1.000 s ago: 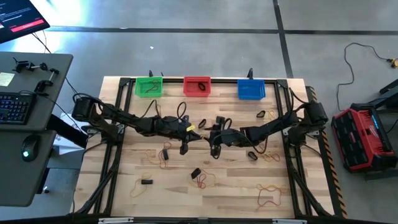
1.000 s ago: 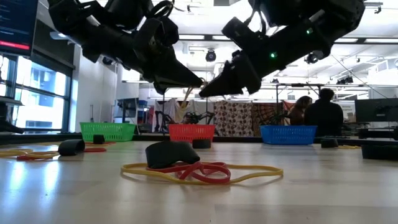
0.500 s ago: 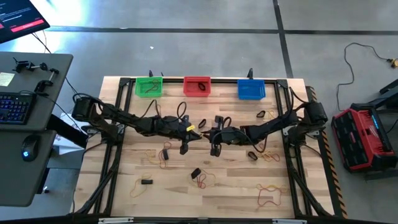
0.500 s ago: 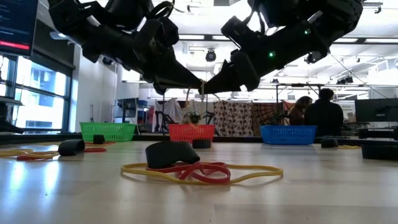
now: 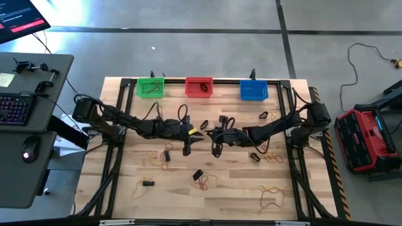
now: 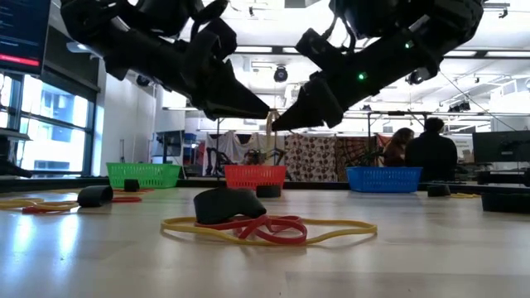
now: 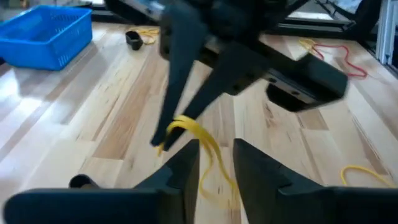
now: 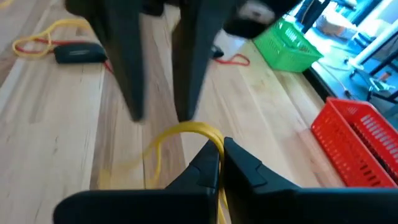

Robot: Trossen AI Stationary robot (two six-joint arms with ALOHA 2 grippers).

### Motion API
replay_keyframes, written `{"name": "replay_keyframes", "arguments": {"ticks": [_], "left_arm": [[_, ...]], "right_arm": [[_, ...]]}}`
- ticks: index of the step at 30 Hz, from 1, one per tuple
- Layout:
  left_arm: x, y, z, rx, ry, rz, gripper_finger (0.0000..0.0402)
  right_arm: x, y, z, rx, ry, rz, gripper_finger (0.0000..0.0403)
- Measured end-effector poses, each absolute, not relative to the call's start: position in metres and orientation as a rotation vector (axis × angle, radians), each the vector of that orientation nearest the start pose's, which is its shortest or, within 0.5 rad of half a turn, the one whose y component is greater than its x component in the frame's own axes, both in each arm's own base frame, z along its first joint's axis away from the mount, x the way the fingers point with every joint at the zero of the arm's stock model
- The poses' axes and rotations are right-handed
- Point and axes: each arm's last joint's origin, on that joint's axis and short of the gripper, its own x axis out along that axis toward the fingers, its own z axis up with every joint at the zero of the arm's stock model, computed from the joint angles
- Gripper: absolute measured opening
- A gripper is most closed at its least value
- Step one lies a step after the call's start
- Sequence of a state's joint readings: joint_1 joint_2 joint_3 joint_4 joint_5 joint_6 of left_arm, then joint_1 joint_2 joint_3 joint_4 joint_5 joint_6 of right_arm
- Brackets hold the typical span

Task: Sort rubber bands into baskets
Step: Put the yellow rubber band into the blue bin

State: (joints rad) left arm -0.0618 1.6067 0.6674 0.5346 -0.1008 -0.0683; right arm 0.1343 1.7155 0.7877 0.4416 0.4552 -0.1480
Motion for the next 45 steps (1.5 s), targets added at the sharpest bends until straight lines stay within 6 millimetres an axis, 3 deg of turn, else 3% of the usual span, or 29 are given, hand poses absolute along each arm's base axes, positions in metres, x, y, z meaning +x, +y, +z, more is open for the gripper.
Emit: {"name": "replay_keyframes", "arguments": {"ticks": [9, 13, 22, 28, 38, 45], "left_arm": [[0.285, -0.022, 0.154, -0.027, 0.199, 0.019, 0.0145], [0.274, -0.021, 0.147, -0.051, 0.182, 0.017, 0.015], [0.271, -0.02, 0.144, -0.033, 0.191, 0.017, 0.015], [0.271, -0.02, 0.144, -0.033, 0.192, 0.017, 0.015], [0.271, -0.02, 0.144, -0.04, 0.194, 0.018, 0.015], [0.271, -0.018, 0.144, -0.034, 0.193, 0.031, 0.0149]], "right_arm": [[0.329, 0.011, 0.16, -0.267, 0.575, -0.394, 0.0], [0.321, -0.004, 0.173, -0.256, 0.595, -0.459, 0.0], [0.27, -0.05, 0.215, -0.296, 0.753, -0.774, 0.0], [0.238, -0.083, 0.233, -0.227, 0.785, -0.976, 0.0], [0.208, -0.14, 0.217, 0.009, 0.783, -1.256, 0.0], [0.184, -0.165, 0.201, 0.21, 0.727, -1.309, 0.0]]}}
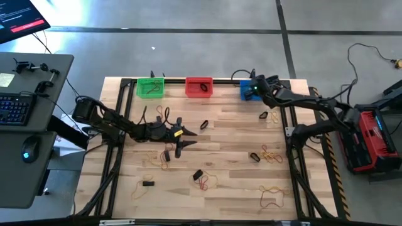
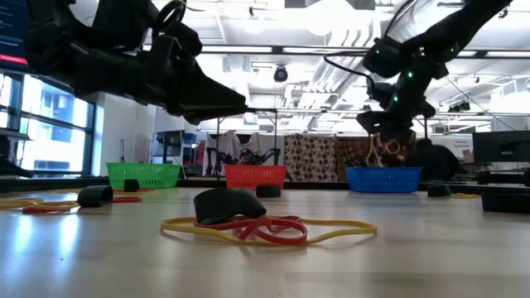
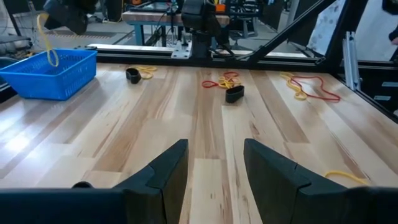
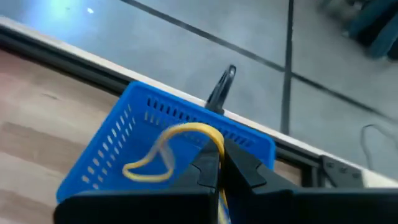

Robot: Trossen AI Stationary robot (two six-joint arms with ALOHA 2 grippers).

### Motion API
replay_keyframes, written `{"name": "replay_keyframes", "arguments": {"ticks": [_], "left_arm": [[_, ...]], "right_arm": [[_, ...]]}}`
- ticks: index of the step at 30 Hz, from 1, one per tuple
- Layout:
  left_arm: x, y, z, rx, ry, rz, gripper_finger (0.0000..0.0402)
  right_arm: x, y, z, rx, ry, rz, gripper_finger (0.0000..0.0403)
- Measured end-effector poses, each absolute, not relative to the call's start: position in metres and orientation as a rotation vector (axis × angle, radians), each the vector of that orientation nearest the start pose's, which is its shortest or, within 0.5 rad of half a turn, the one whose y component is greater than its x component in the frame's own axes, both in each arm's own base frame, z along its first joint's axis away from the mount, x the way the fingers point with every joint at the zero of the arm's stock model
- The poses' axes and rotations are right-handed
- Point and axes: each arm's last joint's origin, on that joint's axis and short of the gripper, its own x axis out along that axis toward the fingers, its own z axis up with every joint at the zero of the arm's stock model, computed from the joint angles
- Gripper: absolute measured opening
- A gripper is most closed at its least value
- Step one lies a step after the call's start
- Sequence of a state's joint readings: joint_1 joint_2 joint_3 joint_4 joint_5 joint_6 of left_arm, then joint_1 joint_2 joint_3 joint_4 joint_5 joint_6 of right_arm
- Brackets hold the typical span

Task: Sort rubber bands into baskets
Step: Put the yellow rubber band into the blue bin

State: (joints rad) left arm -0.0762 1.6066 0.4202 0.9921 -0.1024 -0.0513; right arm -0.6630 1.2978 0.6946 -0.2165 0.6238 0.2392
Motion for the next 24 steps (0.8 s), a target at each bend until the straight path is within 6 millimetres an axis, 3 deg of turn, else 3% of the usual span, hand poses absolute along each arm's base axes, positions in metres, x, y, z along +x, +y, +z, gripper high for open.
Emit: {"name": "replay_keyframes", "arguments": {"ticks": [12, 24], "left_arm": [[0.271, -0.018, 0.144, -0.057, 0.192, 0.036, 0.0149], [0.271, -0.017, 0.144, -0.057, 0.195, 0.042, 0.0149]], "right_arm": [[0.181, -0.192, 0.187, 0.408, 0.674, -1.248, 0.0], [0.185, -0.222, 0.17, 0.498, 0.843, -1.264, 0.0]]}}
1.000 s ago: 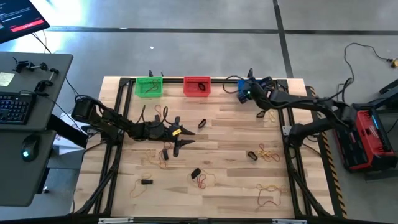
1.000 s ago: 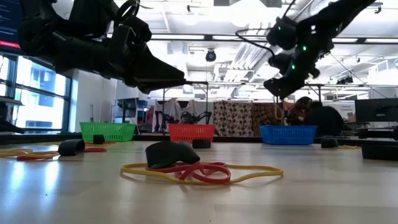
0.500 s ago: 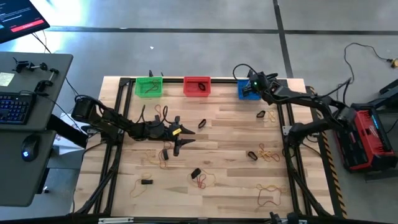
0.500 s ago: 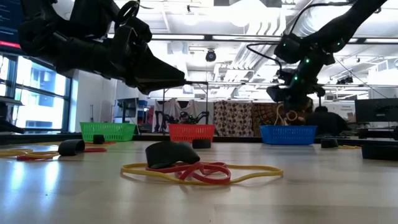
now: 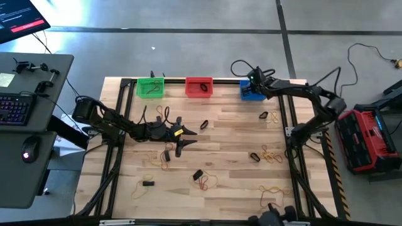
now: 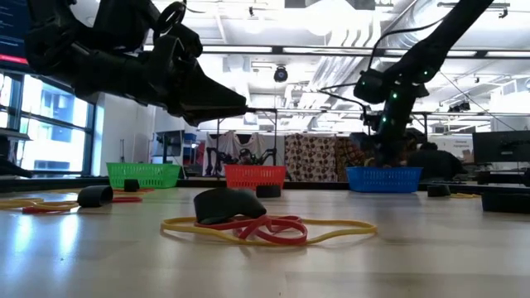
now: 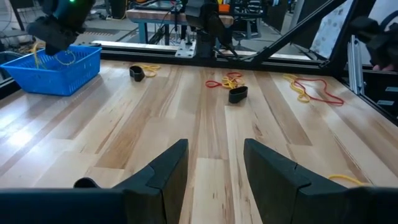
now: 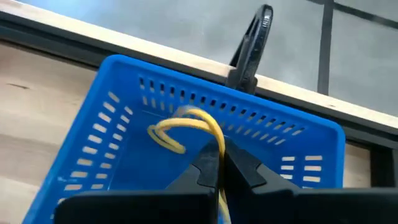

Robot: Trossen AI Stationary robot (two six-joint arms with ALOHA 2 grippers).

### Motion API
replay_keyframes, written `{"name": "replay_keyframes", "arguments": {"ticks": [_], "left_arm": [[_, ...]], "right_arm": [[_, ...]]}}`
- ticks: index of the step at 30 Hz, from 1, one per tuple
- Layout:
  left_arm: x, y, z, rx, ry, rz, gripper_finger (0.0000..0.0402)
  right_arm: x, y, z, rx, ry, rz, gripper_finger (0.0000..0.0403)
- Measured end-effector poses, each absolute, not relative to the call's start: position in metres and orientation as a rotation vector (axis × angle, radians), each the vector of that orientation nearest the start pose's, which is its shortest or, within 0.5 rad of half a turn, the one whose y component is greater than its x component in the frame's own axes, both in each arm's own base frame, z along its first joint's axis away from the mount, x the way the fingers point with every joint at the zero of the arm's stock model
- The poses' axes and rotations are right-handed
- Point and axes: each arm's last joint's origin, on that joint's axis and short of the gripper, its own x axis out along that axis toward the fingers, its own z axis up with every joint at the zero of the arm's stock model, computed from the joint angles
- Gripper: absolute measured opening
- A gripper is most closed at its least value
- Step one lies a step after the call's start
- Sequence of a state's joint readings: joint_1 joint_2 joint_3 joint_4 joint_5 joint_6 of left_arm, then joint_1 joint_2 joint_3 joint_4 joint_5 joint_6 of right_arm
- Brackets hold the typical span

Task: Sort rubber bands into baskets
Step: Put the yellow rubber band into the blue bin

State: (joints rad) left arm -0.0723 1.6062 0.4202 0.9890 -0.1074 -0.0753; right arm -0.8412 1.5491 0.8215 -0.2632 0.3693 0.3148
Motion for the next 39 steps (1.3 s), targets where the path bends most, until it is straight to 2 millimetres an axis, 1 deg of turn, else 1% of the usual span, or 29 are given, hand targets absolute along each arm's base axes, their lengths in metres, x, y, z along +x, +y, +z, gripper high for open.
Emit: {"name": "replay_keyframes", "arguments": {"ticks": [10, 15, 18, 21, 25, 28, 33, 36, 39], "left_arm": [[0.271, -0.016, 0.144, -0.057, 0.195, 0.043, 0.0149], [0.271, -0.016, 0.144, -0.058, 0.195, 0.043, 0.0149], [0.271, -0.016, 0.144, -0.057, 0.196, 0.043, 0.0149], [0.271, -0.016, 0.144, -0.057, 0.196, 0.043, 0.0149], [0.271, -0.016, 0.144, -0.057, 0.196, 0.043, 0.0149], [0.271, -0.016, 0.144, -0.066, 0.196, 0.044, 0.0149], [0.271, -0.016, 0.144, -0.076, 0.196, 0.045, 0.0149], [0.271, -0.016, 0.144, -0.076, 0.196, 0.045, 0.0149], [0.271, -0.016, 0.144, -0.076, 0.196, 0.045, 0.0149]], "right_arm": [[0.17, -0.231, 0.165, 0.613, 0.87, -1.248, 0.0], [0.169, -0.234, 0.155, 0.666, 0.897, -1.213, 0.0], [0.168, -0.236, 0.148, 0.667, 0.926, -1.224, 0.0003], [0.168, -0.237, 0.145, 0.656, 0.943, -1.244, 0.0018], [0.168, -0.237, 0.145, 0.659, 0.945, -1.237, 0.0056], [0.17, -0.239, 0.151, 0.668, 0.96, -1.229, 0.0089], [0.176, -0.247, 0.172, 0.648, 0.98, -1.212, 0.0134], [0.184, -0.253, 0.187, 0.585, 0.979, -1.165, 0.0148], [0.192, -0.253, 0.199, 0.528, 0.97, -1.1, 0.0148]]}}
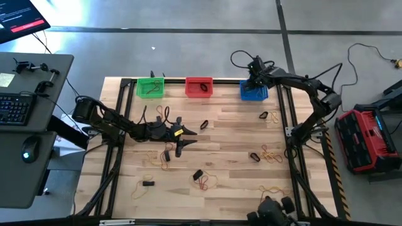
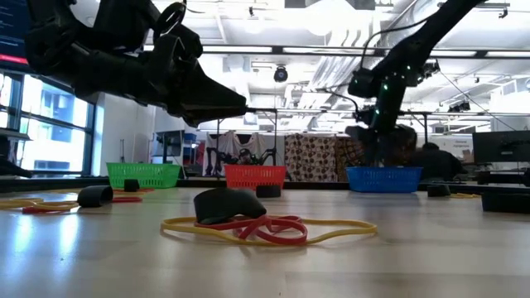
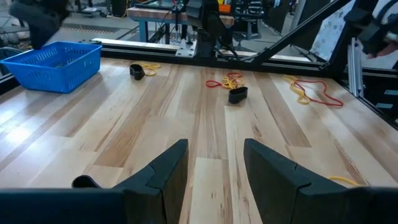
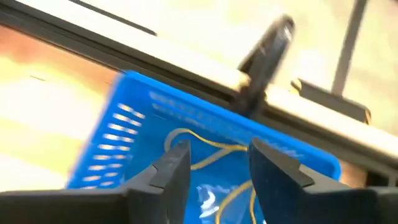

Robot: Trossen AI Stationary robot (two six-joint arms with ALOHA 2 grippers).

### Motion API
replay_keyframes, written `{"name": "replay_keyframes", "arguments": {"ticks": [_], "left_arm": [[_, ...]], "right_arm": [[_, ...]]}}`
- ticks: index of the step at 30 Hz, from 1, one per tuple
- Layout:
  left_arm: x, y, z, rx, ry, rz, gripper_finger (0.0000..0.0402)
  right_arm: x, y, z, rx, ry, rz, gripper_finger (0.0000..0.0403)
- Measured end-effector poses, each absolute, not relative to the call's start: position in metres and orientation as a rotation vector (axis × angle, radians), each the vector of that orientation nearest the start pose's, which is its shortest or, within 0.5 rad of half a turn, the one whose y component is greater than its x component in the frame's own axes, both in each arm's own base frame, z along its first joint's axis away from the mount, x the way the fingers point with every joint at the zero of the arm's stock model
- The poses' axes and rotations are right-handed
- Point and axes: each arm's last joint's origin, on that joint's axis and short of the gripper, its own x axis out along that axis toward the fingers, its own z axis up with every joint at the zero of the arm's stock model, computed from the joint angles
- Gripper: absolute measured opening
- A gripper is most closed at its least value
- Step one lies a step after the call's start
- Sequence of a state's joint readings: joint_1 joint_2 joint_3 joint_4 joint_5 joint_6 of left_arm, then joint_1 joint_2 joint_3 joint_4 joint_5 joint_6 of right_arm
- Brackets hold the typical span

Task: Sort rubber bands into baskets
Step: Put the yellow rubber band into the blue bin

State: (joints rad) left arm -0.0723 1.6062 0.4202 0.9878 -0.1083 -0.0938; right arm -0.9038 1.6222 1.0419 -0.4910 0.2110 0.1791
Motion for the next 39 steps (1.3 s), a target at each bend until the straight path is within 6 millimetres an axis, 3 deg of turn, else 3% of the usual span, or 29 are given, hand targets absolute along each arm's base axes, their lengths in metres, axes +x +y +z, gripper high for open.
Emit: {"name": "replay_keyframes", "arguments": {"ticks": [6, 11, 17, 24, 33, 39], "left_arm": [[0.271, -0.016, 0.144, -0.064, 0.195, 0.067, 0.0149], [0.271, -0.015, 0.144, -0.07, 0.188, 0.08, 0.0149], [0.271, -0.015, 0.145, -0.073, 0.184, 0.079, 0.0149], [0.271, -0.015, 0.146, -0.084, 0.174, 0.08, 0.0142], [0.265, -0.018, 0.168, -0.062, 0.116, -0.024, 0.0084], [0.251, -0.017, 0.182, -0.055, 0.194, -0.02, 0.0039]], "right_arm": [[0.209, -0.239, 0.218, 0.419, 0.863, -0.998, 0.0091], [0.222, -0.214, 0.209, 0.345, 0.864, -0.859, 0.001], [0.224, -0.179, 0.187, 0.291, 0.781, -0.797, 0.0015], [0.218, -0.129, 0.176, 0.262, 0.589, -0.682, 0.0006], [0.213, -0.073, 0.151, 0.223, 0.671, -0.491, 0.0001], [0.219, -0.046, 0.148, 0.181, 0.685, -0.392, 0.0002]]}}
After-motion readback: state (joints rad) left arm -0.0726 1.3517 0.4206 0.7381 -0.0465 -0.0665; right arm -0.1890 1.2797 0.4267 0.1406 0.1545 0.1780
